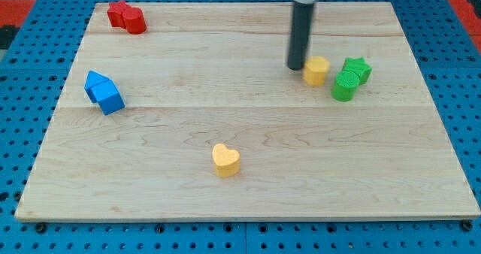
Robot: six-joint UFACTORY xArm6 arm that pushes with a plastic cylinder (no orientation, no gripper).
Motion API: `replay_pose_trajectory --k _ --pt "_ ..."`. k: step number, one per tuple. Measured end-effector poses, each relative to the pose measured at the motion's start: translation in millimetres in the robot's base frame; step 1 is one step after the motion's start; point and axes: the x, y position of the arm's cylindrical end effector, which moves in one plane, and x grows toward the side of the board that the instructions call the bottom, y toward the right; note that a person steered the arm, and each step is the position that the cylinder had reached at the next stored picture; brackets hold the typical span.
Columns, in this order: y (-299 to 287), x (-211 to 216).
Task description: Place the yellow heart towards the bottom of the yellow hexagon
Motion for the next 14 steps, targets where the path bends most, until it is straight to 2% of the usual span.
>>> replay_pose_trajectory --k 1,2,3,4,5,6,7,8,9,10,12,13,14 --pt "-36.0 10.2" --pt "-118.2 72.6" --pt "-198.5 154.4" --pt "-220.5 182.0" --pt "-150.3 194.7" --pt "-109.8 158.0" --pt "-67.7 94.4" --pt "-39.6 62.8" --pt "-81.3 125.8" --pt "-144.0 93.0" --pt "-5.8 63.4" --pt "-12.9 93.8" --pt "-79.9 95.3"
